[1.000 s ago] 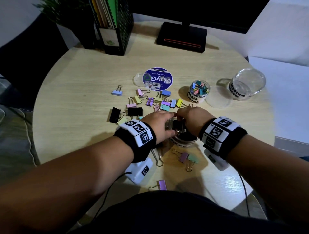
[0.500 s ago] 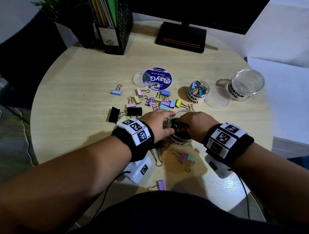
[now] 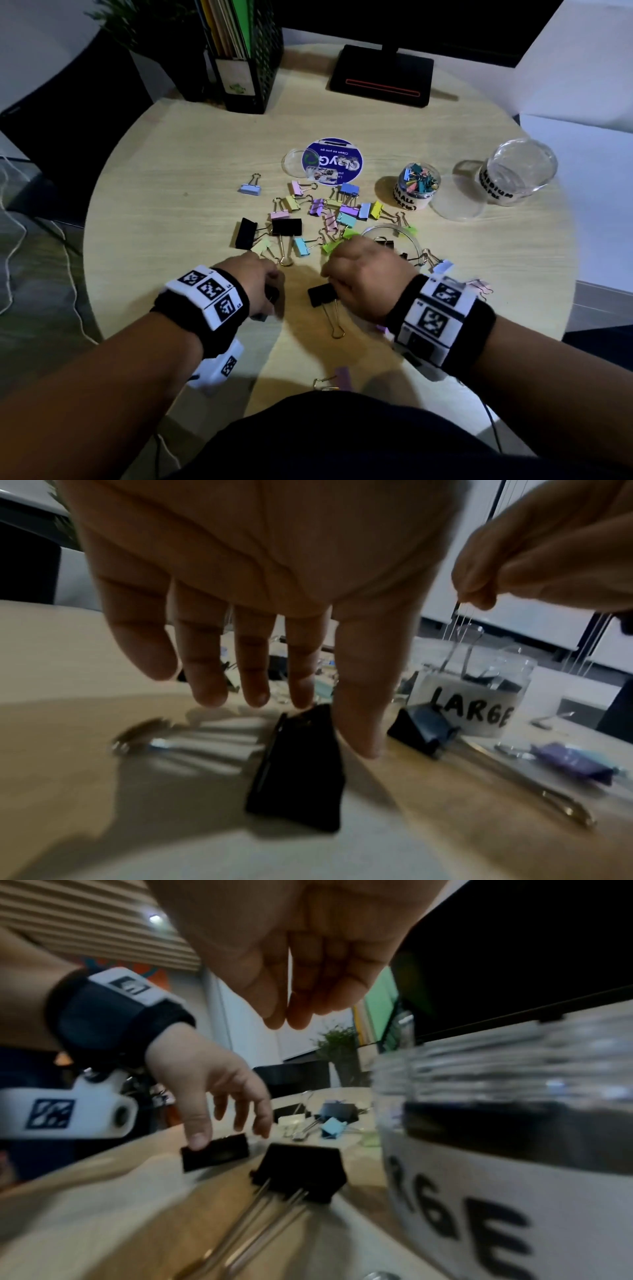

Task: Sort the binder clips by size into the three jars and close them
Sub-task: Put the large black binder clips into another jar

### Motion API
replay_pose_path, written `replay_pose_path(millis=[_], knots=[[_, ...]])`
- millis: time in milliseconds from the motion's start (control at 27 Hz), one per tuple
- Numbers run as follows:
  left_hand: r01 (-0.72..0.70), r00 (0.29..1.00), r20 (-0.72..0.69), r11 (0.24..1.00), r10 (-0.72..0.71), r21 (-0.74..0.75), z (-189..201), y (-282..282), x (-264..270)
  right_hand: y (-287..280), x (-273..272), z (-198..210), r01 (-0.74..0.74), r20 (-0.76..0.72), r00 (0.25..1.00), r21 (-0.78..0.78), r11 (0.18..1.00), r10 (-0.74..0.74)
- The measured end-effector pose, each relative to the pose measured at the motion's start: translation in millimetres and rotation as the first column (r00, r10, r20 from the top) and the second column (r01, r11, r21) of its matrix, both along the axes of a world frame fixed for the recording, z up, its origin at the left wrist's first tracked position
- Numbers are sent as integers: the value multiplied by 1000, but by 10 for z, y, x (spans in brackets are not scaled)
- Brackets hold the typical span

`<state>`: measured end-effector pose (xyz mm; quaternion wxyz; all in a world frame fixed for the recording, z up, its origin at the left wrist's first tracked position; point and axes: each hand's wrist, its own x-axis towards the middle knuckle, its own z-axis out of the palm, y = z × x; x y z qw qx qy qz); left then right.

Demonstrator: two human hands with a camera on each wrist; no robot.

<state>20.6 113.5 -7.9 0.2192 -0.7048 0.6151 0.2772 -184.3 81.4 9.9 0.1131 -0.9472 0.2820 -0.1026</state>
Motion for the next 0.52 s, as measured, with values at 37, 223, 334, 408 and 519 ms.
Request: replay_pose_path(millis=[37, 223, 334, 408, 519], knots=[[-15, 1000, -3, 1000, 16, 6, -47, 14, -2, 55, 89, -19, -44, -127, 991, 59, 997, 51], [-78, 995, -59, 996, 76, -34, -190, 110, -100, 178, 314, -195, 116, -557, 829, 240, 964, 39], [-44, 997, -73, 997, 39, -62, -186, 108, -150, 163, 326, -287, 160, -558, 830, 220, 962, -11], [-1, 996, -86, 996, -6, -86, -179, 98, -181, 160, 328, -318, 184, -568, 823, 215, 959, -31], [45, 991, -120, 990, -61, -132, -175, 65, -268, 165, 311, -366, 222, -557, 828, 228, 948, -60]])
